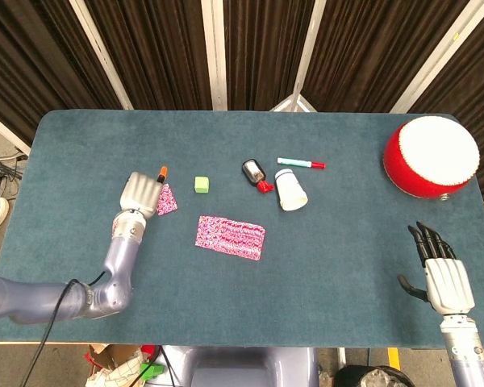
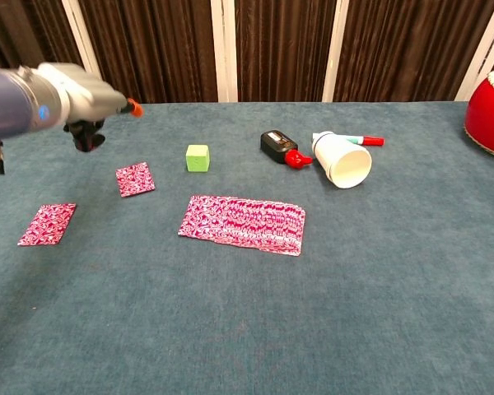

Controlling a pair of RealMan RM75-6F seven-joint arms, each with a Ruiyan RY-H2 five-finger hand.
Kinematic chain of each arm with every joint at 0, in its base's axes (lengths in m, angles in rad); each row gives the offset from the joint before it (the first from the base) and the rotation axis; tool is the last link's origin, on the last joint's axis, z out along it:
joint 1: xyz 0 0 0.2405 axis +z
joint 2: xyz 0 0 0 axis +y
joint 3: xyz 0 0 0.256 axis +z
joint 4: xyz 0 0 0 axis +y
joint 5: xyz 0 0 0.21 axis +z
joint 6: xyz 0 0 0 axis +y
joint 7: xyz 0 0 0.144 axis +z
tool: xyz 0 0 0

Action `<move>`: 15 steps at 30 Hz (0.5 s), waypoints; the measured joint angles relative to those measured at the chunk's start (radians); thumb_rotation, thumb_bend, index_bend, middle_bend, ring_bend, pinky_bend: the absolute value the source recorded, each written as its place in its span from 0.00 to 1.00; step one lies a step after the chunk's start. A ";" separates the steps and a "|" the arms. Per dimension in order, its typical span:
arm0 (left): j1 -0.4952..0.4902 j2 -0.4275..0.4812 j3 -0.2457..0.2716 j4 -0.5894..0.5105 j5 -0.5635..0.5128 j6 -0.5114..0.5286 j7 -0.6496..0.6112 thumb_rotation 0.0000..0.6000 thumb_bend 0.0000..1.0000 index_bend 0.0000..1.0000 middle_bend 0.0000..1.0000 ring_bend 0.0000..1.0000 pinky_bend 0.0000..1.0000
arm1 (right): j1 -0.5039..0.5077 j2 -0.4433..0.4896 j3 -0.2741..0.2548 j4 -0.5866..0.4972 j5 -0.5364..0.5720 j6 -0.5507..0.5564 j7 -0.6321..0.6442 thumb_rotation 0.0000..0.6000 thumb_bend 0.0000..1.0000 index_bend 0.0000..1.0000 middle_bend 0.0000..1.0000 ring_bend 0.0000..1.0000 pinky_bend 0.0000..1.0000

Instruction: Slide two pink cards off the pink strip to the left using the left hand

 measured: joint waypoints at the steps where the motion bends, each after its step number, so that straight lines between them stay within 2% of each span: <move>1: 0.007 0.031 -0.005 -0.049 0.012 0.014 -0.014 1.00 0.55 0.06 0.40 0.40 0.48 | 0.000 0.001 -0.001 -0.001 -0.002 0.001 0.001 1.00 0.28 0.02 0.05 0.08 0.19; 5: 0.052 0.153 -0.002 -0.231 0.059 0.056 -0.072 1.00 0.43 0.06 0.20 0.20 0.31 | -0.002 0.005 -0.005 -0.007 -0.012 0.005 0.005 1.00 0.28 0.02 0.05 0.08 0.19; 8: 0.110 0.265 0.027 -0.359 0.139 0.084 -0.131 1.00 0.38 0.06 0.07 0.07 0.23 | -0.001 0.006 -0.007 -0.013 -0.016 0.006 0.004 1.00 0.28 0.02 0.05 0.08 0.19; 10: 0.159 0.318 0.057 -0.400 0.219 0.101 -0.182 1.00 0.36 0.06 0.04 0.05 0.21 | -0.001 0.006 -0.008 -0.017 -0.019 0.007 0.001 1.00 0.28 0.02 0.05 0.08 0.19; 15: 0.287 0.381 0.140 -0.409 0.456 0.148 -0.326 1.00 0.36 0.06 0.03 0.04 0.19 | -0.002 0.007 -0.008 -0.022 -0.019 0.009 -0.002 1.00 0.28 0.02 0.05 0.08 0.19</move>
